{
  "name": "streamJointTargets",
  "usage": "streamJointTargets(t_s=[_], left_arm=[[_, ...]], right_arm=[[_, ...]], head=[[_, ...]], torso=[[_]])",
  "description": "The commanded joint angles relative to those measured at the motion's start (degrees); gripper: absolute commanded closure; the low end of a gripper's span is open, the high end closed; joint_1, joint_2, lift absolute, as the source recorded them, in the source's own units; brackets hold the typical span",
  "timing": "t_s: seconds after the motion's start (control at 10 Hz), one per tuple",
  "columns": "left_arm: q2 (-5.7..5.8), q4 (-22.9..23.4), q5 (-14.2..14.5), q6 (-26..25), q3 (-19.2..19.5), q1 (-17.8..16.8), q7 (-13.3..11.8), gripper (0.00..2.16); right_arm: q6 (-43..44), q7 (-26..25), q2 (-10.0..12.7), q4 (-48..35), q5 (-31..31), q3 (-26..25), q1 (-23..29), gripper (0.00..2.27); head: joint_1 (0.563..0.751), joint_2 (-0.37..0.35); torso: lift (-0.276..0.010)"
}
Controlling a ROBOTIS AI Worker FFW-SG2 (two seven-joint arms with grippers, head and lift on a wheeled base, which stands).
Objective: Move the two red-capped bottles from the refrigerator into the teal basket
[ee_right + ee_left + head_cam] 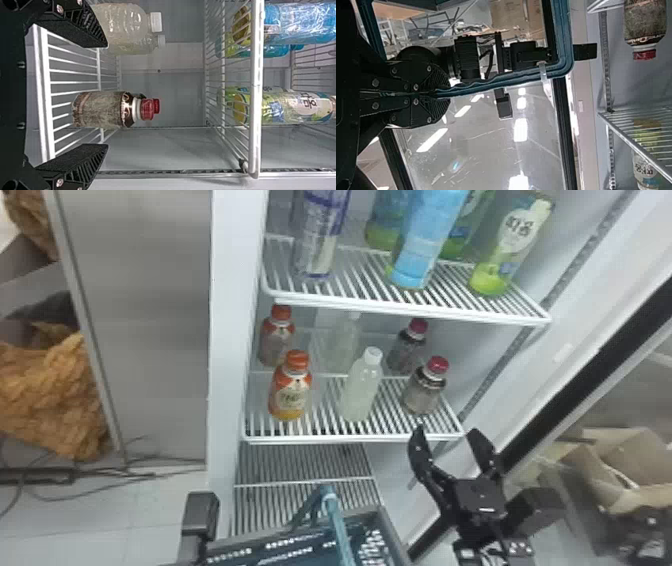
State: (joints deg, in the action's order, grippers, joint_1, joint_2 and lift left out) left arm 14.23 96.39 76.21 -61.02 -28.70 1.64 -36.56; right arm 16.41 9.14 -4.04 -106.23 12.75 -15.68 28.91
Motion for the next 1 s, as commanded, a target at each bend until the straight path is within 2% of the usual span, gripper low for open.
streamJointTargets(t_s=[0.0,0.5,0.9], left_arm=[[0.1,0.0,0.0,0.0,-0.3,-0.2,0.0,1.11],[0.1,0.0,0.2,0.0,-0.8,-0.4,0.0,1.11],[0.1,0.0,0.6,0.1,-1.1,-0.4,0.1,1.11]], right_arm=[[0.3,-0.1,0.0,0.1,0.0,0.0,-0.2,0.12],[0.3,-0.3,-0.1,1.3,0.3,-0.1,-1.2,0.12],[0.2,-0.5,-0.8,5.9,-1.1,-0.1,-5.4,0.11]], head=[[0.695,-0.35],[0.695,-0.35],[0.695,-0.35]], torso=[[-0.228],[-0.228],[-0.228]])
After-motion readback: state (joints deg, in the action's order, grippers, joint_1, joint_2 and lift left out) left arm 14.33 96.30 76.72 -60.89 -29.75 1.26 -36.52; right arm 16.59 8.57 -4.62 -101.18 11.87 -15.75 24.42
